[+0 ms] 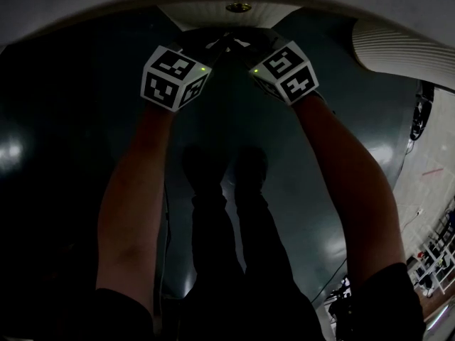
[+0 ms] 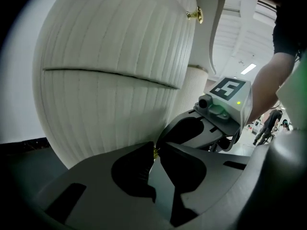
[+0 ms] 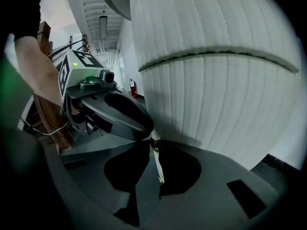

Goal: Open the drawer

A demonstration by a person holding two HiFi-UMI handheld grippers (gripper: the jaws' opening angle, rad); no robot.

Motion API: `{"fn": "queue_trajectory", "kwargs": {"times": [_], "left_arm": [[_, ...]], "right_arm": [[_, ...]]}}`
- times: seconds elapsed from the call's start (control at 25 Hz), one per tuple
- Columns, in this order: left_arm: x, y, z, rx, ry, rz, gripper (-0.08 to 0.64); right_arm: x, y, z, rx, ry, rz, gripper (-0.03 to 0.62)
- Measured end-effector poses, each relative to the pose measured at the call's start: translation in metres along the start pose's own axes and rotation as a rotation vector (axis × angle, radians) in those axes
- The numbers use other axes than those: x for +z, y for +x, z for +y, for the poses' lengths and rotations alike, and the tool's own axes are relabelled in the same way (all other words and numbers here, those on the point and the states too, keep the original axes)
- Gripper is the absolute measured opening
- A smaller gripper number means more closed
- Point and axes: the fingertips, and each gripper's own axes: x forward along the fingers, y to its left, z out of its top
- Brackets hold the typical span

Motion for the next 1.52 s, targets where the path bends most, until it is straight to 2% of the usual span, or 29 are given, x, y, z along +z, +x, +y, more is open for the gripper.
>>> {"fn": "queue_trajectory", "kwargs": {"times": [0.24, 0.4, 0.52, 0.68, 0.76, 0.84, 1.04, 1.16, 1.32, 1.52], "left_arm": [[-0.001, 0.002, -0.012, -0.039, 0.032, 0.016, 0.043], [-0.003, -0.017, -0.029, -0.030, 0.043, 0.000, 0.044], [0.029, -0.038, -0.040, 0.006, 0.002, -0.101, 0.044], [0.077, -0.085, -0.043, 0.084, -0.116, -0.276, 0.044], [0.090, -0.104, -0.039, 0.131, -0.156, -0.328, 0.044], [0.095, -0.110, -0.031, 0.162, -0.147, -0.324, 0.024], [0.094, -0.108, -0.023, 0.169, -0.120, -0.297, 0.012], [0.089, -0.101, -0.021, 0.198, -0.148, -0.283, 0.012], [0.084, -0.091, -0.017, 0.235, -0.189, -0.298, 0.012], [0.109, -0.092, -0.024, 0.242, -0.116, -0.359, 0.012]], "right_arm": [[-0.008, -0.003, 0.008, 0.025, -0.036, 0.020, 0.018], [-0.010, -0.008, 0.027, 0.035, -0.048, -0.002, 0.018], [-0.007, -0.016, 0.027, 0.036, -0.038, -0.011, 0.018], [-0.002, -0.024, 0.031, 0.040, -0.025, -0.009, 0.018], [-0.002, -0.025, 0.036, 0.039, -0.020, -0.005, 0.018], [0.001, -0.024, 0.036, 0.032, -0.008, -0.005, 0.018], [0.002, -0.019, 0.034, -0.003, 0.026, -0.024, 0.018], [-0.007, -0.017, 0.037, -0.017, 0.013, -0.012, 0.018], [-0.033, -0.019, 0.056, 0.014, -0.021, 0.017, 0.018], [-0.062, -0.028, 0.086, 0.022, -0.019, 0.022, 0.018]]}}
